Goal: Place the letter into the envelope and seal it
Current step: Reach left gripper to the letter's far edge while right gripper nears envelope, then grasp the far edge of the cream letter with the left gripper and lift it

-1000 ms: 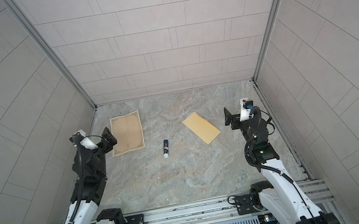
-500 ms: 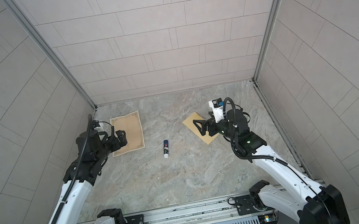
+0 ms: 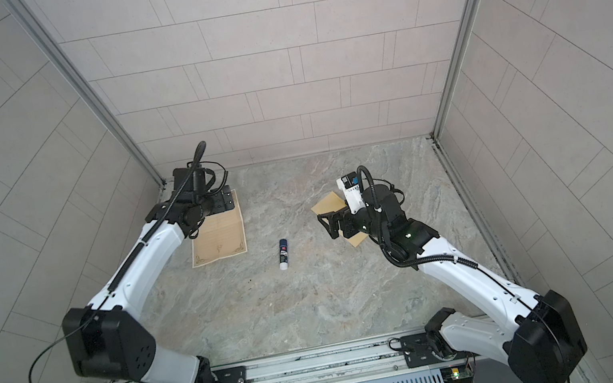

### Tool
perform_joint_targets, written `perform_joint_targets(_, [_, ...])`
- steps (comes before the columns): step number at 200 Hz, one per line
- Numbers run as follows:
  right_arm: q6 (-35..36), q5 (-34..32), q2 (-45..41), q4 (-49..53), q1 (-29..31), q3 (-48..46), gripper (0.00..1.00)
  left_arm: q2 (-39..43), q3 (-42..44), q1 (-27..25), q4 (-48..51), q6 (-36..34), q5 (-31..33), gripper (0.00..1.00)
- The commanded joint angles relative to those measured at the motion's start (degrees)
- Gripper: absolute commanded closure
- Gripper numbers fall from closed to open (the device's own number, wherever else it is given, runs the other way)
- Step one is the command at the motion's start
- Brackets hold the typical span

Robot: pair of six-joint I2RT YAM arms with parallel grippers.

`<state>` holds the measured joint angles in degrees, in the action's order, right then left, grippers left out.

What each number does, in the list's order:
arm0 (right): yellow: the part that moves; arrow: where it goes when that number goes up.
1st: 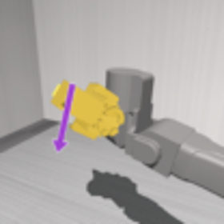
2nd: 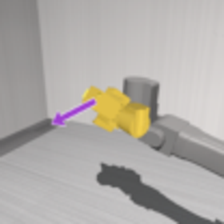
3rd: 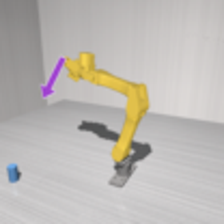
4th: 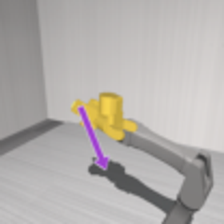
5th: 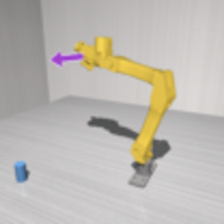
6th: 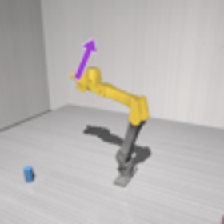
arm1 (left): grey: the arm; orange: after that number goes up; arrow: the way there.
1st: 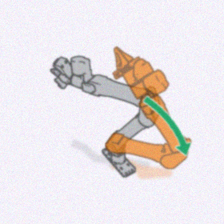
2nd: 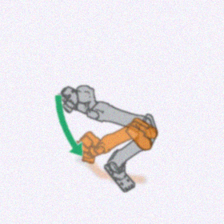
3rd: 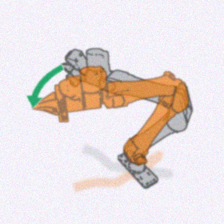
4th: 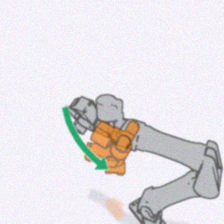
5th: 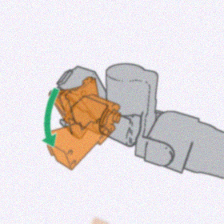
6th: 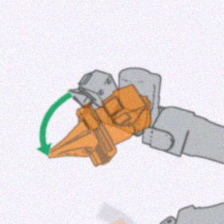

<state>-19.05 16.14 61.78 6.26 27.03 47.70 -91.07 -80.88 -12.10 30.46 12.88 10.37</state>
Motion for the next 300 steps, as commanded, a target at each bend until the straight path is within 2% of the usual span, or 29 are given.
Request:
perform_joint_targets(1, [0.5,0.8,-2.4,6.0,0.4,-1.7,0.0,-4.7,-5.5,-1.0,2.9,0.5,6.0,0.03])
perform_joint_targets(34, [-0.5,1.9,-5.3,8.3,0.7,-5.6,0.01,-13.6,-14.8,-4.1,4.7,0.6,12.1,0.04])
perform_joint_targets(83, [-2.1,0.2,-9.4,10.6,1.8,-8.6,0.01,-29.2,-29.4,-7.7,11.9,-1.5,23.4,0.06])
perform_joint_targets(119, [-0.9,-0.8,-10.8,12.1,2.3,-9.5,0.01,-37.2,-34.8,-8.4,13.6,-2.7,28.9,0.07])
perform_joint_targets(184, [-1.5,0.6,-7.0,4.4,2.8,-9.9,0.01,-47.4,-41.2,-9.6,14.7,-5.9,38.4,0.09])
perform_joint_targets(300, [-0.2,2.2,-4.4,0.6,2.9,-11.0,0.0,-55.2,-48.0,-9.1,16.8,-8.0,37.3,0.22])
